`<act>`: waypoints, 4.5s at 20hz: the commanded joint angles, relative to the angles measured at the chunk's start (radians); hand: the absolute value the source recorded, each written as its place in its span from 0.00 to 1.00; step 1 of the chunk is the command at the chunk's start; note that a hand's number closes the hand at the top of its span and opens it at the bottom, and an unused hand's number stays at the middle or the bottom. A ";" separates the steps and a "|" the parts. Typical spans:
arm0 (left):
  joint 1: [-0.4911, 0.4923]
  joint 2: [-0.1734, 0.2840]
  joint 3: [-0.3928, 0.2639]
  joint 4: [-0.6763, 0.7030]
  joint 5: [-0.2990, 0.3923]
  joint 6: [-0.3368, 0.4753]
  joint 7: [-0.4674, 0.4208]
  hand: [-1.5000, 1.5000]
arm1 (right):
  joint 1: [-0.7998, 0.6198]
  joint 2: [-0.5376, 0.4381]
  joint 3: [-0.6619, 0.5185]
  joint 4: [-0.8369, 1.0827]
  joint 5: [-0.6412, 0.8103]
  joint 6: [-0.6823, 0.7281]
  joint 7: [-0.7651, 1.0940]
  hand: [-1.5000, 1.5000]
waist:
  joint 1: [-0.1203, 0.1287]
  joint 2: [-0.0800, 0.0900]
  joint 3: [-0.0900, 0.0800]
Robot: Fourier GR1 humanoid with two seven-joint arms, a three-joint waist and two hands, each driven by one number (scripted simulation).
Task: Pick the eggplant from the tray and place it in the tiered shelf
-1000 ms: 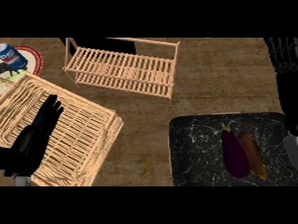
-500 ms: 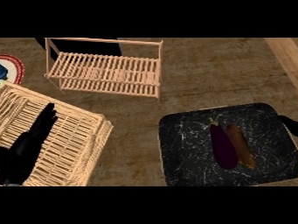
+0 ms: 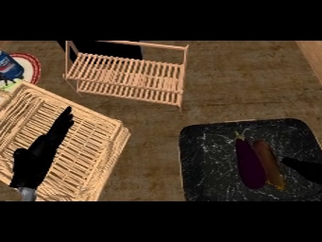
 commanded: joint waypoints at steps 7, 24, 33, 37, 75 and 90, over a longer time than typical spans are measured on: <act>-0.007 -0.031 -0.036 0.047 -0.001 -0.019 0.033 0.50 | -0.051 -0.299 0.185 -0.113 0.161 0.288 0.490 0.00 | 0.057 0.027 -0.032; -0.085 -0.066 -0.056 0.127 -0.019 -0.023 0.026 0.50 | -0.429 -0.056 0.488 0.118 0.261 0.491 0.972 0.00 | 0.083 0.032 -0.025; -0.059 -0.037 -0.031 0.091 0.000 -0.030 0.053 0.50 | -0.522 0.075 0.511 0.307 0.335 0.534 0.974 0.00 | 0.063 0.020 -0.025; -0.040 -0.058 -0.055 0.091 -0.024 -0.010 0.039 0.50 | -0.531 0.088 0.524 0.374 0.388 0.553 0.974 0.00 | 0.050 0.018 -0.024; -0.022 -0.085 -0.029 0.136 -0.037 -0.024 -0.008 0.50 | -0.508 0.275 0.490 0.574 0.622 0.602 0.789 1.00 | 0.033 0.019 -0.020; -0.043 -0.082 -0.023 0.132 -0.044 -0.012 0.033 0.50 | -0.509 0.619 0.733 0.272 0.938 0.372 0.972 1.00 | 0.016 0.008 -0.022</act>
